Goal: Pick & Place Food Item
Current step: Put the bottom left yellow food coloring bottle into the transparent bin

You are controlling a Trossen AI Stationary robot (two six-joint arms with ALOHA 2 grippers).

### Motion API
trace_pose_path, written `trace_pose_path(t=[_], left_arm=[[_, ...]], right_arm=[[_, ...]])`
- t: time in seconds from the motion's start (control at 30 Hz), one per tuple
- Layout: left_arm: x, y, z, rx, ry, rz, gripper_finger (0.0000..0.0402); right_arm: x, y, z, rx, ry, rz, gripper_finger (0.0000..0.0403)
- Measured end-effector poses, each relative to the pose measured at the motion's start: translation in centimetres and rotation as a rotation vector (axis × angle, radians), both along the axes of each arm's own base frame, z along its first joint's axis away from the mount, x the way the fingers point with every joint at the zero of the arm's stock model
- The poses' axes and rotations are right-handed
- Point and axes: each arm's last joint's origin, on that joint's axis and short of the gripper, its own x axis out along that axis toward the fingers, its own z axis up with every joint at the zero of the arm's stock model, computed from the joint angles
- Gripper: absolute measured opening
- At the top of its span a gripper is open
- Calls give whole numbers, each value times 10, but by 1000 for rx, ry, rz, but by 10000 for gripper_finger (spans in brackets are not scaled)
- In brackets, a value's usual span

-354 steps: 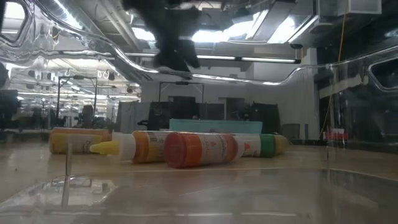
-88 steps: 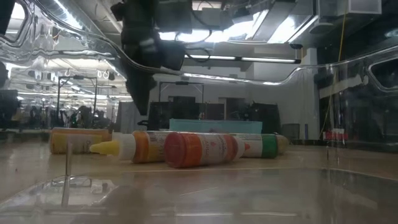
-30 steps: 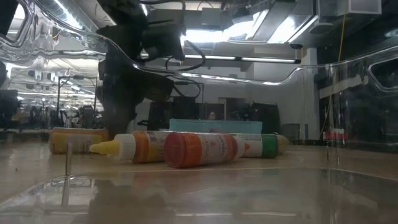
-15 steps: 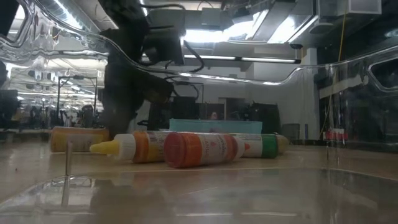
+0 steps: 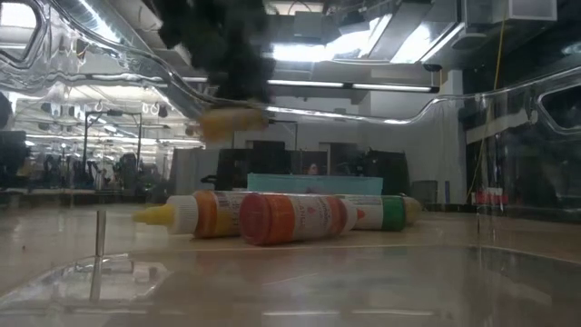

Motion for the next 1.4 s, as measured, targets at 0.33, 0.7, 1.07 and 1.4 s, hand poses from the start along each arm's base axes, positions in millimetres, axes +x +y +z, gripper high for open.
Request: trace_pose_path(t=[0.33, 0.7, 1.07, 1.4], left_arm=[[-18, -30, 100, 290, -363, -269, 110], [28, -87, 120, 560, -248, -594, 110], [83, -126, 76, 676, -97, -920, 110], [110, -154, 75, 361, 28, -571, 110]], right_arm=[[0, 0, 5, -9, -46, 0, 160], [4, -5, 2, 60, -68, 7, 160], [22, -8, -8, 191, -79, -14, 160], [47, -12, -26, 276, -37, -30, 160]])
